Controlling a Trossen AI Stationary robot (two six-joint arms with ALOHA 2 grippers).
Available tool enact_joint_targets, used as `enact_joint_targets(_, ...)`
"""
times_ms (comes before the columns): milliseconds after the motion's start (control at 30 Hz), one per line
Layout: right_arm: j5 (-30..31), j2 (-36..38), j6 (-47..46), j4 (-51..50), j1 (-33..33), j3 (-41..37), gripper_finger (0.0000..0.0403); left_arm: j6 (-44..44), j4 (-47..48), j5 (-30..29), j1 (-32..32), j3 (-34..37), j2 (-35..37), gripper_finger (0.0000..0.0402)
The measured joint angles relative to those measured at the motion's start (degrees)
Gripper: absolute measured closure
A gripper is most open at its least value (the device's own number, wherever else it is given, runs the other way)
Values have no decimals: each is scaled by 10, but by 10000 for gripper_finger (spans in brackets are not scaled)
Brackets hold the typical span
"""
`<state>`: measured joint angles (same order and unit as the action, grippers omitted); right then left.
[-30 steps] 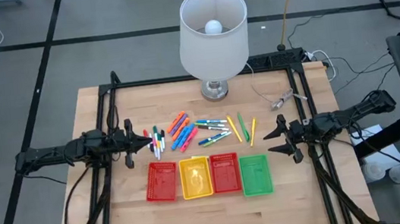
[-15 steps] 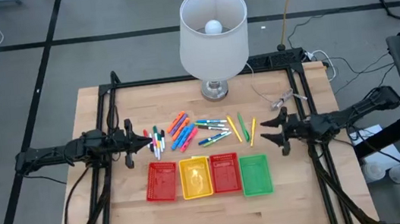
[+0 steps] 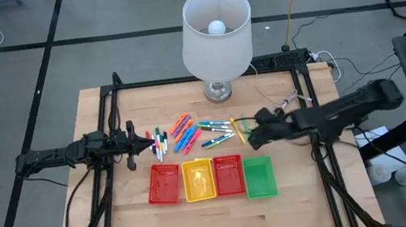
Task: Pick & Place Markers
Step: Put the yellow pen into the green bin
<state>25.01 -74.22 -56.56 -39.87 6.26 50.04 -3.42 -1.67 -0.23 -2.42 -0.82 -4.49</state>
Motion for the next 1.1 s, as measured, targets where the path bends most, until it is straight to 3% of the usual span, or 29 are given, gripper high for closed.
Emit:
enact_joint_targets(167,-139,-130,-110,-81,-47,60,195,0,-1,0,0,0,0,380)
enact_joint_targets(333,-192,-197,-173,-68,-69,65,195,0,-1,0,0,0,0,380)
enact_joint_targets(500,-188,-222,-205,-72,-77,64,195,0,-1,0,0,0,0,380)
enact_joint_targets(633,-150,-223,-206,-71,-80,62,195,0,-2,1,0,0,0,380)
enact_joint_targets(900,-141,-219,-91,-69,-85,52,195,0,-1,1,0,0,0,380)
enact_joint_targets(1100,-143,-219,-59,-72,-81,51,195,0,-1,1,0,0,0,380)
